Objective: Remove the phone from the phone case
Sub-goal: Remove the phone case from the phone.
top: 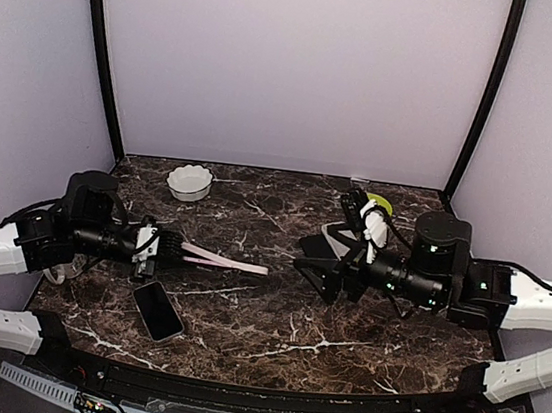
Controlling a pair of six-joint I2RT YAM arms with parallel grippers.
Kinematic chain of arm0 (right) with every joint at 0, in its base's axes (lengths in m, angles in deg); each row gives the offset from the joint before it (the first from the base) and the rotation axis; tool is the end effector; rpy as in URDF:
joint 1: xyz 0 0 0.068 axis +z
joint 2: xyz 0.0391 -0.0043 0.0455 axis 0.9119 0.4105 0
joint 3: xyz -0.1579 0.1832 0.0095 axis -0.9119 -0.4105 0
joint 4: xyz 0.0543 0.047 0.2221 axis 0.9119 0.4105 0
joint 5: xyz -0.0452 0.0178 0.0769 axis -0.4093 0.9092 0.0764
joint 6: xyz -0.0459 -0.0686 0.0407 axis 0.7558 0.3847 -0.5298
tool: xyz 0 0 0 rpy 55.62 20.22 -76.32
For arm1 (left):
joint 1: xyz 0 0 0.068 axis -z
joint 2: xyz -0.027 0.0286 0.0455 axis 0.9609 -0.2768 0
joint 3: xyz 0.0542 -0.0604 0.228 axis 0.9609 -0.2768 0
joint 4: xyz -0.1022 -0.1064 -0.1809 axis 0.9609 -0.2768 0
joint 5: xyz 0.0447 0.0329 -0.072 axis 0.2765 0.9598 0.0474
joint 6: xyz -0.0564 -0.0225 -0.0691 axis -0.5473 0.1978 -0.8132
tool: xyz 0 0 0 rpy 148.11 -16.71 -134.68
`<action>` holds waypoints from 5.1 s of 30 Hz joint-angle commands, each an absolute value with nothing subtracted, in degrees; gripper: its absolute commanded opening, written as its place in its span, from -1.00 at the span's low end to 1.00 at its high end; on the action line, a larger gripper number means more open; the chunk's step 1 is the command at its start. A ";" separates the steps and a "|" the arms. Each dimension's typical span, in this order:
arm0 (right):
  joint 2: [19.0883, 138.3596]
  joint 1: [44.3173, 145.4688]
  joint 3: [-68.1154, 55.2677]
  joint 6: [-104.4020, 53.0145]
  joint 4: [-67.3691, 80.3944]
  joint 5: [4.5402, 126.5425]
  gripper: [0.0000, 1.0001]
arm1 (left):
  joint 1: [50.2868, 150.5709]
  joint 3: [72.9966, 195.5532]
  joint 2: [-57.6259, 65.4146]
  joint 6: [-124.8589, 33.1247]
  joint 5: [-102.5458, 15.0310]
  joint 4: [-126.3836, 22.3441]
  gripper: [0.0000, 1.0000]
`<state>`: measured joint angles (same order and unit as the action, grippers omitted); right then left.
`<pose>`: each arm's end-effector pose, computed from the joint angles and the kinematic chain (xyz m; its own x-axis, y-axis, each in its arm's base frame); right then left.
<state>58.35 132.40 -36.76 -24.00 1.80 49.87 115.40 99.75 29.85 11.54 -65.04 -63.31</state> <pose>0.1225 0.2546 0.2861 -0.1537 -0.1328 -0.9792 -0.8444 0.5323 0.0603 0.1438 -0.1815 0.2524 0.4735 0.4142 -0.7773 0.8344 0.0717 0.5465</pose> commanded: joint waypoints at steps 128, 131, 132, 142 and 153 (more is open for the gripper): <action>96.51 135.35 -10.12 -22.20 23.74 58.81 -0.32 | 115.94 94.34 22.17 16.18 -60.80 -45.09 -1.00; 96.10 135.42 -10.42 -22.88 23.67 58.68 -0.38 | 115.93 94.44 22.57 16.22 -60.00 -45.07 -1.00; 96.03 135.34 -10.43 -23.09 23.72 58.65 -0.39 | 115.94 94.38 22.77 16.18 -59.83 -45.07 -1.00; 95.66 135.39 -10.07 -24.24 23.60 56.68 -0.66 | 115.94 93.11 24.26 16.51 -59.24 -43.44 -1.00; 94.62 135.20 -11.45 -25.74 24.49 54.97 -0.71 | 115.44 92.51 25.57 17.44 -54.68 -42.78 -1.00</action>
<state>96.29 134.10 -9.35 -22.87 19.92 53.65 116.78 91.91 22.18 17.07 -59.90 -52.52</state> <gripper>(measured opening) 0.154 0.077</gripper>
